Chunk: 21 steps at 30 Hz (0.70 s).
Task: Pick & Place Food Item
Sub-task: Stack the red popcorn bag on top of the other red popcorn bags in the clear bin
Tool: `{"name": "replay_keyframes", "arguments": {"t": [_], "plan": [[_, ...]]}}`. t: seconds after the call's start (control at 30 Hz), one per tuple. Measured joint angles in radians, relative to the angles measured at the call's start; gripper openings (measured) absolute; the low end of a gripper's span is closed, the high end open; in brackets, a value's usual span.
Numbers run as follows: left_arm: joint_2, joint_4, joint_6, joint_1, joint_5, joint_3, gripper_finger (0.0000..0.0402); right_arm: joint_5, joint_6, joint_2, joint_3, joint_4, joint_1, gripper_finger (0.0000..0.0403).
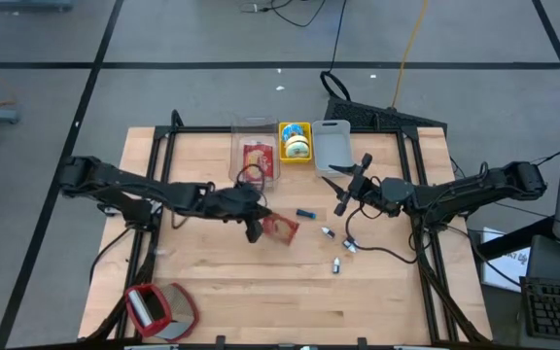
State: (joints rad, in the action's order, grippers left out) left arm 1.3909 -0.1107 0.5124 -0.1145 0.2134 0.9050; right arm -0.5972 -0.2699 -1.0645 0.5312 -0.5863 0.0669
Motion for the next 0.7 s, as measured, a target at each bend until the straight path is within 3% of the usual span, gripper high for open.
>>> {"name": "replay_keyframes", "arguments": {"t": [0.2, 0.4, 0.7], "plan": [[-0.115, -0.051, -0.085, -0.007, 0.080, 0.067, 0.0000, 0.000, 0.000, 0.000, 0.000, 0.007, 0.000, 0.0155], [-0.203, -0.207, -0.208, 0.010, 0.181, 0.189, 0.0000, 0.000, -0.003, 0.000, 0.000, 0.001, 0.000, 0.0155], [-0.234, -0.353, -0.378, 0.152, 0.273, 0.317, 0.0000, 0.000, -0.007, 0.000, 0.000, 0.000, 0.000, 0.0155]]}}
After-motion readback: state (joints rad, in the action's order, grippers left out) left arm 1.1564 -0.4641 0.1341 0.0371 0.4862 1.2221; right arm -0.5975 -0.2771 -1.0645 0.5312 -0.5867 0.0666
